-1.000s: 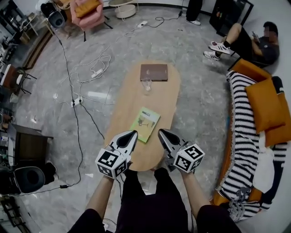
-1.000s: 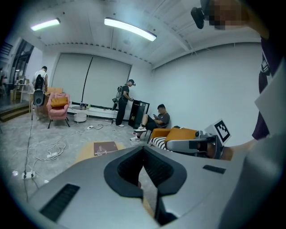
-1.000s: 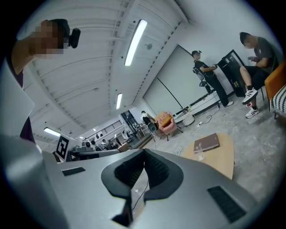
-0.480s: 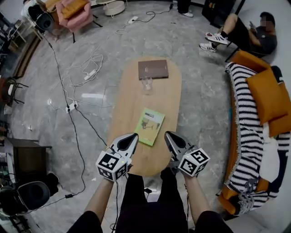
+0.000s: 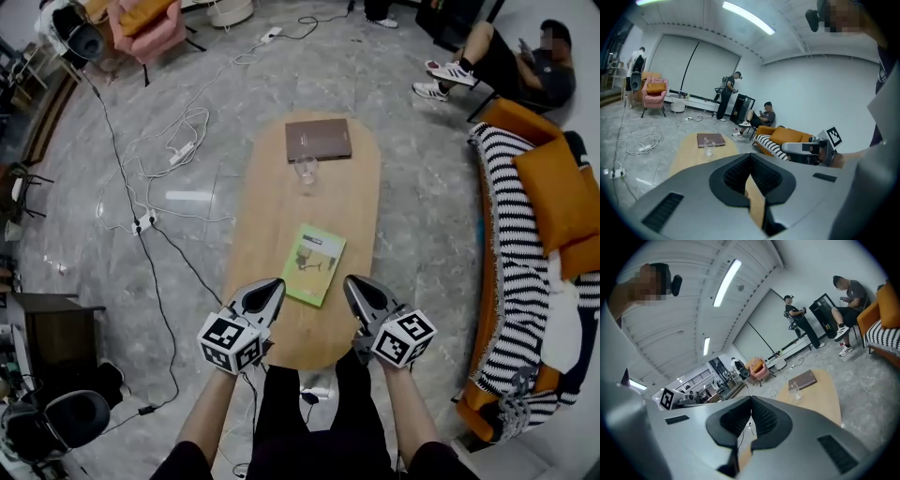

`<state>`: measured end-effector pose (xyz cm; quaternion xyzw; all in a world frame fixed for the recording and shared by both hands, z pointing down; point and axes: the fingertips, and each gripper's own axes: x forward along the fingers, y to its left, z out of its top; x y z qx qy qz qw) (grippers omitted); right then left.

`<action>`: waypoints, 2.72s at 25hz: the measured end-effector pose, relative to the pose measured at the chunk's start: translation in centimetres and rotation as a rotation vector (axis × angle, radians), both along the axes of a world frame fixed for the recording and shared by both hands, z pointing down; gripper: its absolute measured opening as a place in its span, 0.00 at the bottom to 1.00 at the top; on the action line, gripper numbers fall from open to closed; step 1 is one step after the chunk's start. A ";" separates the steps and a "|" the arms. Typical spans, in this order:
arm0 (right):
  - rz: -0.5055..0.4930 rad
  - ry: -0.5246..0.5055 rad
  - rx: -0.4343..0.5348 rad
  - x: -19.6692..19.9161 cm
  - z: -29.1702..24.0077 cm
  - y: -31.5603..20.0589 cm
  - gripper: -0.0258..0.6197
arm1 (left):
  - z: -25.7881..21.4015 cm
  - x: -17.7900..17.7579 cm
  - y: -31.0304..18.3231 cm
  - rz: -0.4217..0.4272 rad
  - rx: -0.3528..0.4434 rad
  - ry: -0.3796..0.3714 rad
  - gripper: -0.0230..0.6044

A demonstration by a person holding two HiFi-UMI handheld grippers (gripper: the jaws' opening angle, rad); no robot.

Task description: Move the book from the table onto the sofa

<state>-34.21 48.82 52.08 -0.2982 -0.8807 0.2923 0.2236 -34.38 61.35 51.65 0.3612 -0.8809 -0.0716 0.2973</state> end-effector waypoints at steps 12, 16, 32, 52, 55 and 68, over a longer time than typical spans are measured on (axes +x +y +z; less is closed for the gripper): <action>0.040 0.100 0.003 -1.3 8.7 0.5 0.08 | 9.1 -2.0 0.6 0.064 -0.055 0.055 0.06; 0.063 0.137 -0.011 -2.1 11.9 0.8 0.08 | 12.5 -3.0 0.9 0.078 -0.063 0.084 0.06; 0.104 0.299 -0.014 -2.9 23.2 1.6 0.08 | 24.3 -5.4 2.1 0.126 -0.070 0.226 0.06; 0.130 0.605 -0.096 -0.8 35.8 2.0 0.23 | 36.9 -5.6 3.8 0.276 -0.093 0.595 0.25; 0.117 0.630 -0.096 -0.7 36.7 2.5 0.23 | 37.7 -5.2 3.6 0.304 -0.092 0.632 0.25; 0.140 0.651 -0.146 -0.7 37.7 2.6 0.23 | 38.1 -4.8 3.1 0.288 0.011 0.691 0.21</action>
